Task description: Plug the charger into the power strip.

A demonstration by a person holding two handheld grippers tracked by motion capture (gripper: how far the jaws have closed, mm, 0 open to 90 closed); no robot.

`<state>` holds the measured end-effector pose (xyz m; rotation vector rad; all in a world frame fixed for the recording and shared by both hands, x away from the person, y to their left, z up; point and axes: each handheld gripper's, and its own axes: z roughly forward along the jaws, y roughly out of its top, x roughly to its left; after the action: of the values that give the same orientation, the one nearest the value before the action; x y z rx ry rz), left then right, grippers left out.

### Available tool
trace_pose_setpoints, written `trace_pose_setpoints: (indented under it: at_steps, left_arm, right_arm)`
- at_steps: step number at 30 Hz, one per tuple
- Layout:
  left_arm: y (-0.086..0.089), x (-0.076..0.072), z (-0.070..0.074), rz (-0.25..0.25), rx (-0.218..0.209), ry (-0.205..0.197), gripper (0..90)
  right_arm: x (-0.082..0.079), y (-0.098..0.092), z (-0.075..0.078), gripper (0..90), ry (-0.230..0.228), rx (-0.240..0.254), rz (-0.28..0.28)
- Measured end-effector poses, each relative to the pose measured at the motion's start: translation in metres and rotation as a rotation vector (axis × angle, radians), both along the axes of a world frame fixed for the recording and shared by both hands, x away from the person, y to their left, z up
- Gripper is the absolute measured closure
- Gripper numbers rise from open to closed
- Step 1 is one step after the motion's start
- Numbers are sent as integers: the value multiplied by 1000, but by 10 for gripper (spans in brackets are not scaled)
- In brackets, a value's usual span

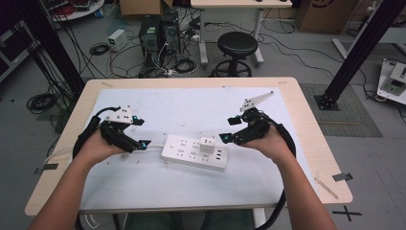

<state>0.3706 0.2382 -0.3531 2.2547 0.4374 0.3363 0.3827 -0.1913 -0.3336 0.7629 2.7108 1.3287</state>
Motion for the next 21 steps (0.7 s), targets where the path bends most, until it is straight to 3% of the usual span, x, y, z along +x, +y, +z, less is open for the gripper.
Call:
trace_pose_setpoints:
  at_steps: [14,21]
  left_arm:
    - [2,5,-1,6,-23,4,179]
    - [1,7,-3,7,-11,9,179]
  right_arm:
    - [6,-7,-4,197,8,5,-35]
    - [7,-8,-5,197,14,10,-37]
